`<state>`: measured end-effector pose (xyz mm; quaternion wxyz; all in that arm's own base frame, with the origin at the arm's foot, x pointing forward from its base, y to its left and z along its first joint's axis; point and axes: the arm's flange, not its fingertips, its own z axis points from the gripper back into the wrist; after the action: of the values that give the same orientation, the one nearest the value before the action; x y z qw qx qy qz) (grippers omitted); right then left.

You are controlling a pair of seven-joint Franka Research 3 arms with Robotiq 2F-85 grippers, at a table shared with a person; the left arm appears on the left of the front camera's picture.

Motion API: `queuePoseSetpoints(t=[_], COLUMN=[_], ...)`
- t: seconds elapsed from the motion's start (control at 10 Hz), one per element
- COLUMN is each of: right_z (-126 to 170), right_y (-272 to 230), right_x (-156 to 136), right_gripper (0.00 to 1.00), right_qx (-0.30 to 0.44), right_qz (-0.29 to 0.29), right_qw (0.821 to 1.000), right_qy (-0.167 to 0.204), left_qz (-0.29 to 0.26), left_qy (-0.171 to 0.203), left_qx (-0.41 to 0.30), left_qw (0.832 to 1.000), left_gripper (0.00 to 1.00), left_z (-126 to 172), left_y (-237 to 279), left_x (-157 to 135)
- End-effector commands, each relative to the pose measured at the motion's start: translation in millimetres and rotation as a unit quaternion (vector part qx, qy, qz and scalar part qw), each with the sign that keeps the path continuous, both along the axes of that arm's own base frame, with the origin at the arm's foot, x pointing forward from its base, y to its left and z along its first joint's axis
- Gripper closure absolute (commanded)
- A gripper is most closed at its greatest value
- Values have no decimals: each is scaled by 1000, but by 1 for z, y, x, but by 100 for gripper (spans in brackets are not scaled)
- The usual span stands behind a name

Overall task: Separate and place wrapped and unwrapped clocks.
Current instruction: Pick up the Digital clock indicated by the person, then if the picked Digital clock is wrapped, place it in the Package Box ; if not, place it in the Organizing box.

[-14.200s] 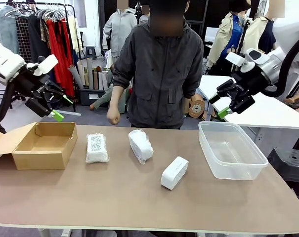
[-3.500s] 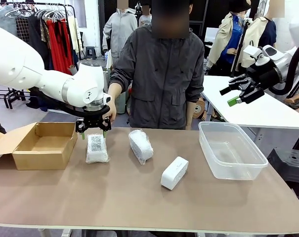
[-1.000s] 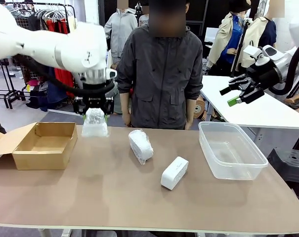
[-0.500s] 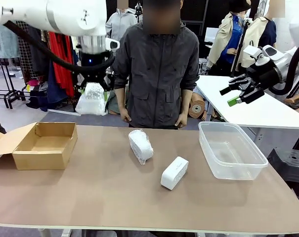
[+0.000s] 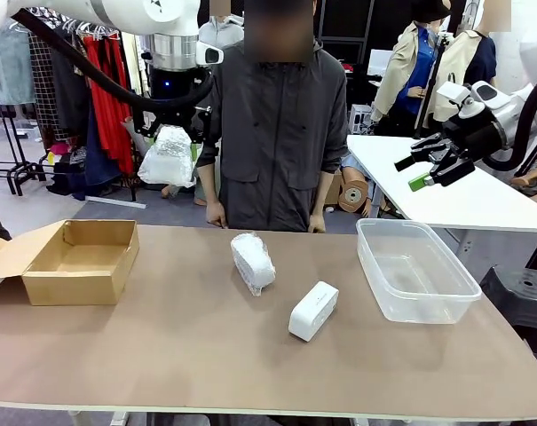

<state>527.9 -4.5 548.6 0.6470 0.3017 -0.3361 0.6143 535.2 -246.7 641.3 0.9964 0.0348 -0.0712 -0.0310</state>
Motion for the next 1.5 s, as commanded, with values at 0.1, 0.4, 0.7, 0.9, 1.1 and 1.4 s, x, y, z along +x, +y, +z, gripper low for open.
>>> queuePoseSetpoints(t=[0.1, 0.4, 0.7, 0.9, 1.1, 1.4], right_z=[1, 1, 1, 1, 1, 1], right_y=[0, 0, 0, 0, 0, 0], right_x=[-2, -2, -2, -2, -2, -2], right_gripper=[0, 0, 0, 0, 0, 0], right_qx=[1, 1, 1, 1, 1, 1], right_qz=[-1, -1, -1, -1, -1, -1], right_qw=[1000, 1000, 1000, 1000, 1000, 1000], right_qy=[-2, -2, -2, -2, -2, -2], left_qz=[0, 0, 0, 0, 0, 0], left_qy=[1, 1, 1, 1, 1, 3], left_qx=[0, 0, 0, 0, 0, 1], left_qw=[1000, 1000, 1000, 1000, 1000, 1000], left_gripper=[100, 100, 100, 100, 100, 100], left_z=[0, 0, 0, 0, 0, -3], left_y=[0, 0, 0, 0, 0, -1], left_x=[-1, -1, -1, -1, -1, 1])
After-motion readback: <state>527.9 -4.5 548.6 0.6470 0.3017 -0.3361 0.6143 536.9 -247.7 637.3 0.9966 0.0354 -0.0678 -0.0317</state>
